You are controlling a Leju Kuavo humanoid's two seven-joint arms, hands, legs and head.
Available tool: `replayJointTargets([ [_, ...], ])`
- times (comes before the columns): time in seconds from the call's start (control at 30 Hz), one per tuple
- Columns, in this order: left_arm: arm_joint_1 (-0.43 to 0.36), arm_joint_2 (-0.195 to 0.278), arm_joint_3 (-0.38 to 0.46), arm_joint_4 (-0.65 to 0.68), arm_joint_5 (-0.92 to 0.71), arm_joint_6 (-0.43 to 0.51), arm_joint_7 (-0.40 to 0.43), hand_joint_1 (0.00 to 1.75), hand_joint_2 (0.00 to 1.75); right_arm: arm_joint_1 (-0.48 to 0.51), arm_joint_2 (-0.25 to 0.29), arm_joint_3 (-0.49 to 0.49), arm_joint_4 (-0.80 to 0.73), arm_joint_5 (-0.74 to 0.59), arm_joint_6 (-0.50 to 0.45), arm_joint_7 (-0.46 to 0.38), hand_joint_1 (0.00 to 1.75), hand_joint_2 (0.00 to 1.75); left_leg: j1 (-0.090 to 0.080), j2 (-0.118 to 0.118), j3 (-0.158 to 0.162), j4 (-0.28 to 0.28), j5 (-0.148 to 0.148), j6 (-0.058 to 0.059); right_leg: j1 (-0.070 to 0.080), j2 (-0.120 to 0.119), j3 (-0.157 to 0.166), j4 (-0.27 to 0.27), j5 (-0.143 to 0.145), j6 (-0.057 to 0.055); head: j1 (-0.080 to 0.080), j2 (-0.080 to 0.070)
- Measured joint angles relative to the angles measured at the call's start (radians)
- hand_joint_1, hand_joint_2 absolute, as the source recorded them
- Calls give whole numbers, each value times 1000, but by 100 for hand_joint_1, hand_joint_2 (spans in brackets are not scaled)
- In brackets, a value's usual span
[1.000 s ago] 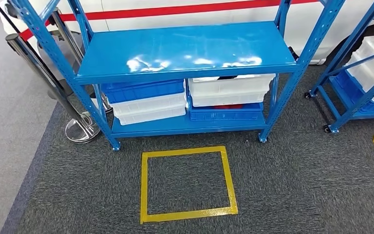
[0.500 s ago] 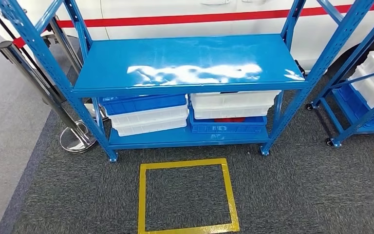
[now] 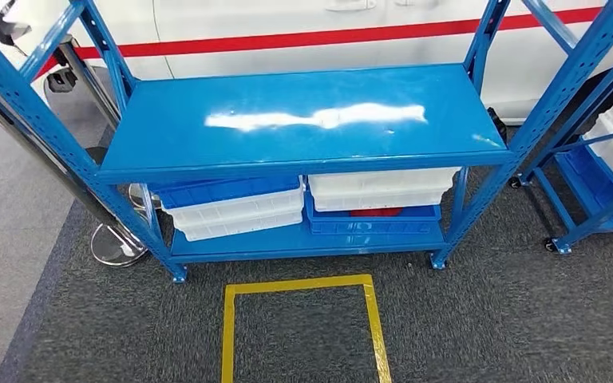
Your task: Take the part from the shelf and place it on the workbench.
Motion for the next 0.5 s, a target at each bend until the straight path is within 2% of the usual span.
replayJointTargets([
  [0.07,1,0,0,0,0,0,1,0,0,0,0,0,0,2,0,1,0,0,5,2,-82,112,-52,-11,1,0,24,-2,-21,-4,0,0],
  [0.1,2,0,0,0,0,1,1,0,0,-1,0,0,0,4,0,1,0,0,7,3,-114,140,-75,-14,1,0,38,-3,-33,-4,0,0],
  [0.13,4,0,0,0,1,2,2,0,0,-1,0,0,0,6,1,1,0,0,8,3,-133,140,-82,-15,1,1,53,-3,-44,-3,0,0],
  [0.17,5,0,0,0,1,2,2,0,0,-1,0,0,0,8,1,1,0,0,8,3,-140,110,-64,-13,1,2,71,-3,-57,-1,0,0],
  [0.2,6,0,0,0,2,4,2,0,0,0,0,0,0,10,1,1,0,0,8,3,-137,55,-19,-8,1,2,88,-3,-70,1,0,0],
  [0.27,10,1,1,0,3,6,3,0,0,1,1,0,1,12,2,1,0,0,1,4,-131,-52,93,7,1,2,115,-6,-92,7,0,0],
  [0.3,13,1,1,0,4,8,4,0,0,0,1,0,1,13,3,2,0,0,-4,5,-128,-82,129,14,0,3,122,-9,-100,12,1,0],
  [0.33,15,1,1,0,4,9,5,0,0,-1,2,0,1,14,3,2,0,0,-8,6,-127,-97,144,20,-1,4,130,-11,-103,18,1,0],
  [0.4,16,1,1,0,4,12,6,0,0,-5,2,0,0,15,3,3,0,0,-9,5,-109,-115,139,33,-2,5,140,-10,-103,33,0,0],
  [0.5,12,0,1,0,4,20,8,0,0,-8,1,0,0,19,3,4,0,0,-3,3,-76,-146,138,48,-3,3,117,49,-107,43,0,0],
])
